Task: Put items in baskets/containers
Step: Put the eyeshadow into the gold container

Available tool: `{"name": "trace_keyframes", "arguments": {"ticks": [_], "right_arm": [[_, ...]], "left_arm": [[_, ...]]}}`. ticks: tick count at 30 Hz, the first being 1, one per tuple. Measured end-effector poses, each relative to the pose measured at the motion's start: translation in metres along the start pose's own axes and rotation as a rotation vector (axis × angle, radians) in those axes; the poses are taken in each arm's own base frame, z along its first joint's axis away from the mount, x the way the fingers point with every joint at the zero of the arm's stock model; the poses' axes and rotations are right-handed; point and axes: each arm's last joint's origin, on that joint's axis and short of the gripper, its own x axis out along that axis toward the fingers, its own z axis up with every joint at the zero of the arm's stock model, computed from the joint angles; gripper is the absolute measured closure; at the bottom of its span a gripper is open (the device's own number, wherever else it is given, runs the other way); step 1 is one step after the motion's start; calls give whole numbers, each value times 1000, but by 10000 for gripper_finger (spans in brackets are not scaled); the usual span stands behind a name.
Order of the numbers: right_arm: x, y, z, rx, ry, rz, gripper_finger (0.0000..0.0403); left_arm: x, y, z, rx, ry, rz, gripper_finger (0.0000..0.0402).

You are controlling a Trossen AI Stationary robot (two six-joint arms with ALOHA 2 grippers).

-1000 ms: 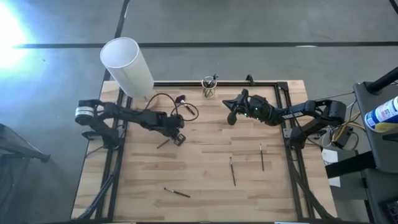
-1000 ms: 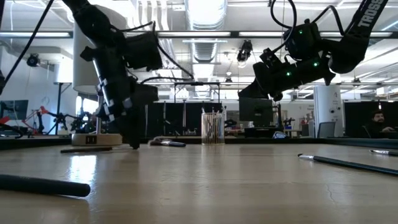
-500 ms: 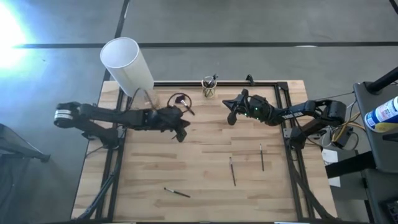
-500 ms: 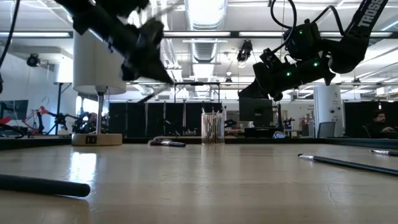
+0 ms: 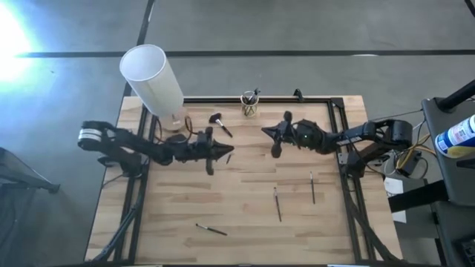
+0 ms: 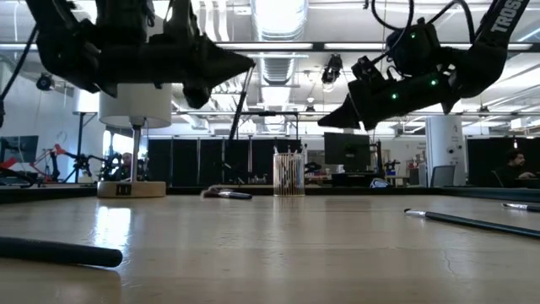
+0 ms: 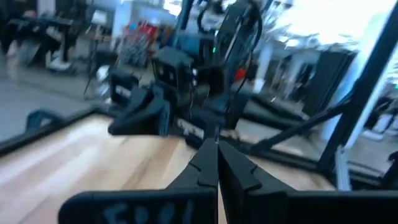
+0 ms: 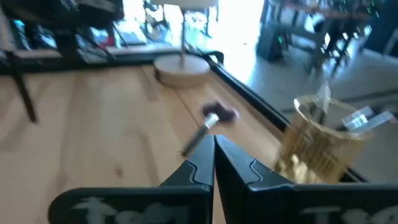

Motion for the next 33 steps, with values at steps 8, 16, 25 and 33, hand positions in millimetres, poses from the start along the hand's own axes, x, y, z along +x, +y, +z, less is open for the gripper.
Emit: {"name": "trace_keyframes", "arguments": {"ticks": [8,16,25,33], "right_arm": [[-1,14,11,27,-100,73,392],[0,18,15,82,-110,132,345],[1,34,23,64,-129,335,253],[7,55,37,0,-178,426,215]], "left_arm": [[21,6,4,69,-84,-47,401],[27,6,8,93,-106,-52,401],[25,7,4,108,-93,-49,401],[25,6,5,108,-104,-51,401]]}}
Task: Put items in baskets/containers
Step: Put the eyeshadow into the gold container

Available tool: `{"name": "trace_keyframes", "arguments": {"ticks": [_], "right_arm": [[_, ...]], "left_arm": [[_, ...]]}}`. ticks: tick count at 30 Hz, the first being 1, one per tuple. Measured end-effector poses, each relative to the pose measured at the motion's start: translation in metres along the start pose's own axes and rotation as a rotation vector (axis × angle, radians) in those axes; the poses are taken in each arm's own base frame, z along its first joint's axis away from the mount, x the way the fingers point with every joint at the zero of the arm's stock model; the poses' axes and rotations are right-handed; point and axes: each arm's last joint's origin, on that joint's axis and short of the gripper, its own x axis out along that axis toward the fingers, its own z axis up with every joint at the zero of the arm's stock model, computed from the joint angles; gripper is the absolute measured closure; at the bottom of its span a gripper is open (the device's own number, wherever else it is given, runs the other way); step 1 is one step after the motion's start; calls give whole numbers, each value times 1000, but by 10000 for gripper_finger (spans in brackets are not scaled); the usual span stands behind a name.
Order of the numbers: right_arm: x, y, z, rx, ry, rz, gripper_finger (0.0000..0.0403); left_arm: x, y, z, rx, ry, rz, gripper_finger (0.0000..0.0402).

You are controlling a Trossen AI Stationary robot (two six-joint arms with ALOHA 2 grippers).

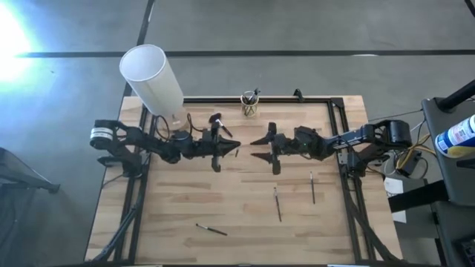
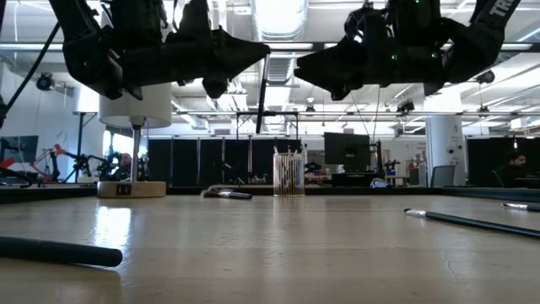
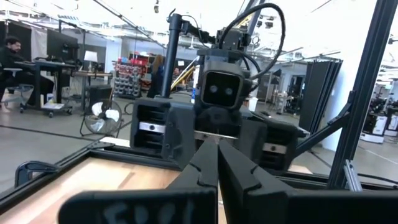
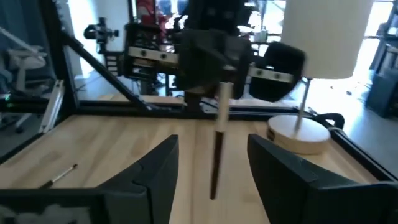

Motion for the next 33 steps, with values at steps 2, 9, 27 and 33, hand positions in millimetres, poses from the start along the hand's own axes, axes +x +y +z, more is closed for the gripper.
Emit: {"name": "trace_keyframes", "arguments": {"ticks": [2,9,27,33], "right_arm": [[8,2,1,-10,-3,13,215],[36,-3,-5,3,0,2,228],[61,-7,-17,-37,22,5,381],[51,-5,-12,-50,9,7,381]], "left_arm": [[0,0,0,-1,0,0,401],[2,0,1,-4,-1,-2,402],[1,0,-1,-51,8,13,398],[-1,2,-1,-79,20,44,357]]}}
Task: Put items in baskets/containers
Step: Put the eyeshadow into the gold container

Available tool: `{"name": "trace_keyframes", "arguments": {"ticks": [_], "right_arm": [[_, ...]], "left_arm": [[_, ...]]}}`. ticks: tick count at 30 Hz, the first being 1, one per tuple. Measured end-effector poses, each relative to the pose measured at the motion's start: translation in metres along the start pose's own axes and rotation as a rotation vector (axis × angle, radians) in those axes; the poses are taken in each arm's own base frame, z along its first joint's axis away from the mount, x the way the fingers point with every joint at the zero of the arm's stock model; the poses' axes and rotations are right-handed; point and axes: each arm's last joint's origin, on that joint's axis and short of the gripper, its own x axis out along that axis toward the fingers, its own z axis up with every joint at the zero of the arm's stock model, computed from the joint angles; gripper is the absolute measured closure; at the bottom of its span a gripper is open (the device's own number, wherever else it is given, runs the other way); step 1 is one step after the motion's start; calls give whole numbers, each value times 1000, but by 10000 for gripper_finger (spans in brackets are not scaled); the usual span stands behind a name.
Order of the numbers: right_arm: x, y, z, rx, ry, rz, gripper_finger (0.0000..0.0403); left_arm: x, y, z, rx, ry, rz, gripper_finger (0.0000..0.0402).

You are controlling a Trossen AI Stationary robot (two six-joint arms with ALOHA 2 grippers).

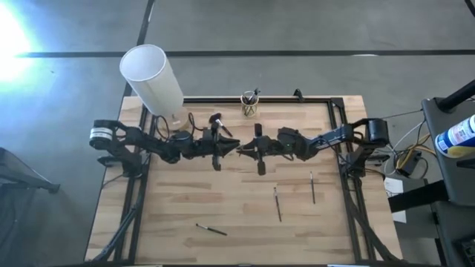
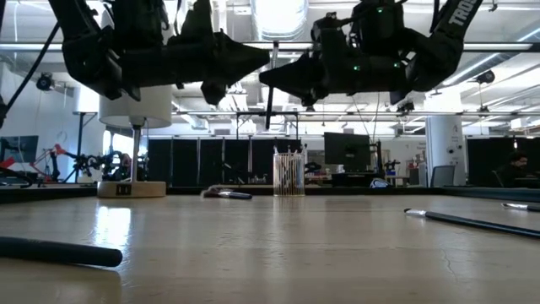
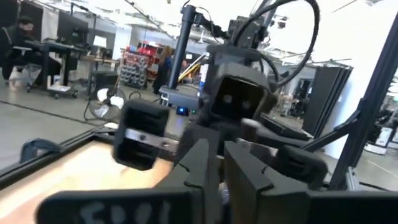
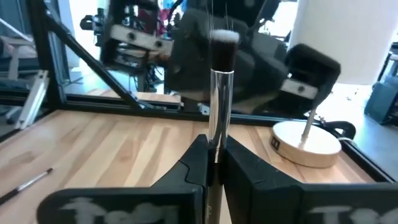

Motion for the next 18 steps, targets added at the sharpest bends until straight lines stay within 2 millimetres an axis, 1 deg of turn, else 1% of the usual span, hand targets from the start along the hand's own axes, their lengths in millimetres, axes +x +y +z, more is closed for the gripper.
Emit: {"name": "trace_keyframes", "arguments": {"ticks": [3,6,12,18], "right_arm": [[-7,1,2,-12,-2,-13,382],[-18,-1,9,-34,-23,-43,383],[-42,-11,21,-40,-58,-135,383],[-58,-27,28,-37,-80,-204,383]], "left_arm": [[-4,-1,4,24,-14,-3,336],[-11,-1,6,63,-14,-4,323],[-28,-1,7,106,-7,-2,319],[-38,0,-1,123,33,4,319]]}}
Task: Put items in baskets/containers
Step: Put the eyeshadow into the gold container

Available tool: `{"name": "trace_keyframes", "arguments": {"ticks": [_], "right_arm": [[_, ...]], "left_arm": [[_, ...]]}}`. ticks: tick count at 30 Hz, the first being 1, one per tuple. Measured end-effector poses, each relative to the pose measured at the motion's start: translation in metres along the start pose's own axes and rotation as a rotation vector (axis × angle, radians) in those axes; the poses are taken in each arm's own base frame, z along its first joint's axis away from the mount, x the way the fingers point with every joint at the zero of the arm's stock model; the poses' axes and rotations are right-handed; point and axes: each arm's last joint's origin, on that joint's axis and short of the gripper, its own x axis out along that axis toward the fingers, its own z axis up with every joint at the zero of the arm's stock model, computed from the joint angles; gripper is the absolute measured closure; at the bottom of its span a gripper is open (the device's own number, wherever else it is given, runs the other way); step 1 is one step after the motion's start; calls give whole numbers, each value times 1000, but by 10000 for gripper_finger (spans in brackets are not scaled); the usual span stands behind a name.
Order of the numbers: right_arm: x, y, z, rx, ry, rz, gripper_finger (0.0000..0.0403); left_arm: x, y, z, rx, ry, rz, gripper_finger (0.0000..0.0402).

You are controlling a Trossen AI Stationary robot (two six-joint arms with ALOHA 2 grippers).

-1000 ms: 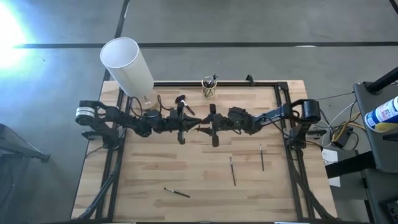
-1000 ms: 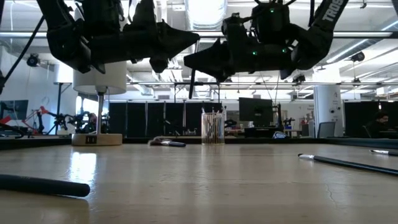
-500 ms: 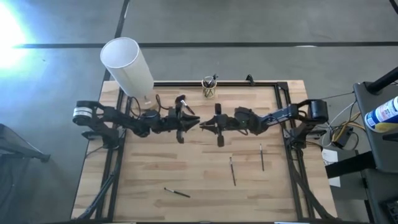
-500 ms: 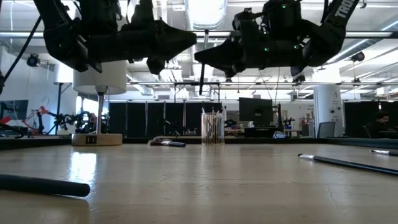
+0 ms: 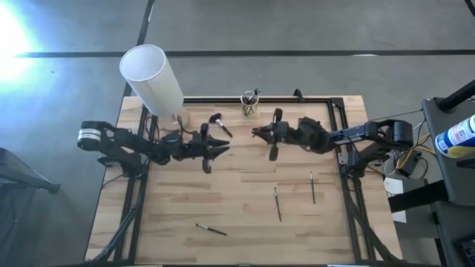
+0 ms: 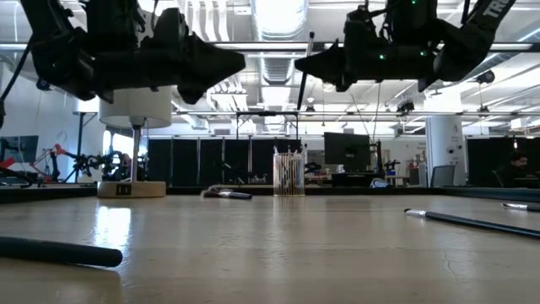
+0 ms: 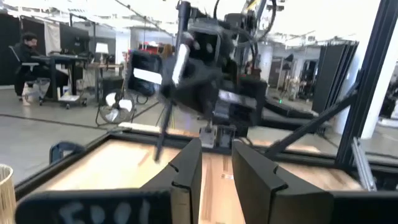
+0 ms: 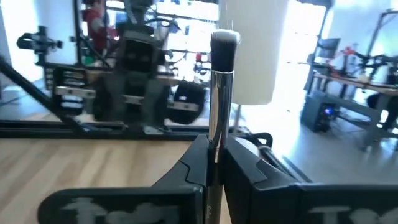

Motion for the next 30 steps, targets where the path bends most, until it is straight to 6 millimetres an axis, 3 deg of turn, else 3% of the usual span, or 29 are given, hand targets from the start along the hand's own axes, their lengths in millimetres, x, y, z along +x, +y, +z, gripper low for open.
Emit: {"name": "trace_keyframes", "arguments": {"ticks": [16,24,30], "right_arm": [[-1,-44,-2,5,27,-149,383],[4,-87,5,-1,34,-281,383],[22,-116,5,-4,23,-341,383]], "left_arm": [[-2,0,-3,4,20,2,319],[-2,1,-3,23,18,11,319],[-2,1,-3,29,19,13,319]]}}
